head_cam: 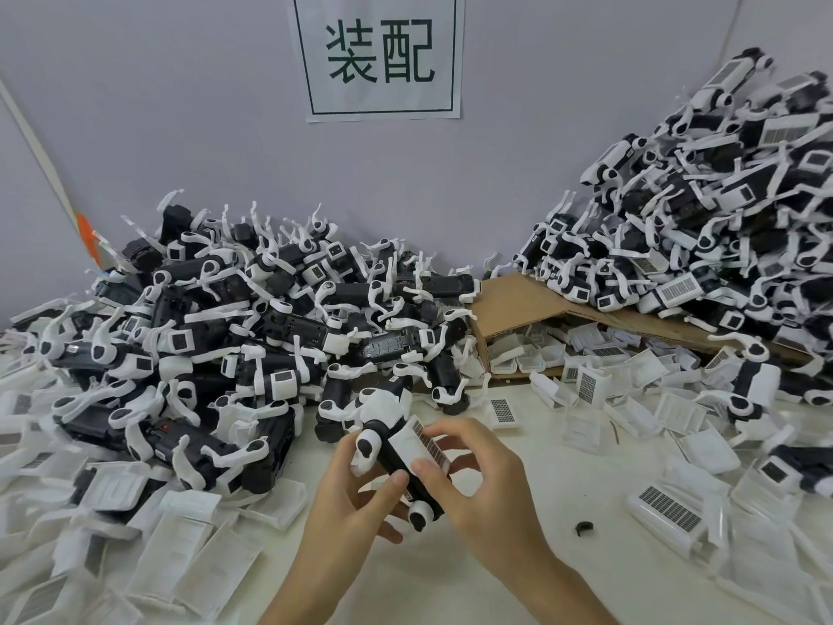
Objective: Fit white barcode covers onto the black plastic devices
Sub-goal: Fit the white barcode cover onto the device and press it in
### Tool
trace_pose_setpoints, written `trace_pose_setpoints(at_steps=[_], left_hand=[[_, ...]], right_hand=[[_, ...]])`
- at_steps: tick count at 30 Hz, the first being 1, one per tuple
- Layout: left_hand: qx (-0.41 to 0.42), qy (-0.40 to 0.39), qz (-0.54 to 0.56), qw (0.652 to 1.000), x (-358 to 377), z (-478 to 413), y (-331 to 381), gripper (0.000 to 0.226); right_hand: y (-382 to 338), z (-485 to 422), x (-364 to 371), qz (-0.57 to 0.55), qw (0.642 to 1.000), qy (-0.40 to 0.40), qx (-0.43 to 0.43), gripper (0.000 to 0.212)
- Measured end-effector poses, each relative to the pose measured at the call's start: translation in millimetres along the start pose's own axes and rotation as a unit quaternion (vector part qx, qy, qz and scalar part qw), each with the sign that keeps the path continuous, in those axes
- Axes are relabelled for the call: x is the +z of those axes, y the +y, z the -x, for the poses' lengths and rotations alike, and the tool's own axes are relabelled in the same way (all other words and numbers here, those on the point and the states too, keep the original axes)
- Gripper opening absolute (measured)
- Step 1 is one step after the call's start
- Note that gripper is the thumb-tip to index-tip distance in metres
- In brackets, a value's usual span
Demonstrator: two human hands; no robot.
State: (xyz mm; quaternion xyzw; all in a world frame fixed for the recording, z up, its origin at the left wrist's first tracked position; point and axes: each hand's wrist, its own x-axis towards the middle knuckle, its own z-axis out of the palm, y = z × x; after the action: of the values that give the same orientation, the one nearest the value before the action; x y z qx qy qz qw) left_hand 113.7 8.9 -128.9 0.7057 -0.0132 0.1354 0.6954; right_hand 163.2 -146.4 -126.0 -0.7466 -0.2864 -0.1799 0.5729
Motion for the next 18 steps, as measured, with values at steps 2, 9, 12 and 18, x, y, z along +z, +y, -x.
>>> trace_pose_setpoints(at_steps=[2, 9, 12, 18], left_hand=[[-0.001, 0.002, 0.004, 1.000, -0.3, 0.2, 0.5, 0.048], [-0.009, 0.015, 0.023, 1.000, -0.6, -0.5, -0.5, 0.041], [-0.007, 0.006, 0.023, 1.000, -1.1, -0.4, -0.5, 0.039], [-0.022, -0.009, 0.054, 0.998, -2.2, 0.8, 1.3, 0.031]], right_hand=[[-0.5, -0.4, -0.6, -0.004, 1.000, -0.008, -0.001, 0.019], [0.5, -0.4, 0.4, -0.002, 0.999, -0.039, -0.002, 0.021], [0.6, -0.4, 1.2, 0.003, 0.999, -0.043, 0.006, 0.021], [-3.2, -1.3, -1.3, -0.019, 0.998, -0.047, 0.034, 0.022]])
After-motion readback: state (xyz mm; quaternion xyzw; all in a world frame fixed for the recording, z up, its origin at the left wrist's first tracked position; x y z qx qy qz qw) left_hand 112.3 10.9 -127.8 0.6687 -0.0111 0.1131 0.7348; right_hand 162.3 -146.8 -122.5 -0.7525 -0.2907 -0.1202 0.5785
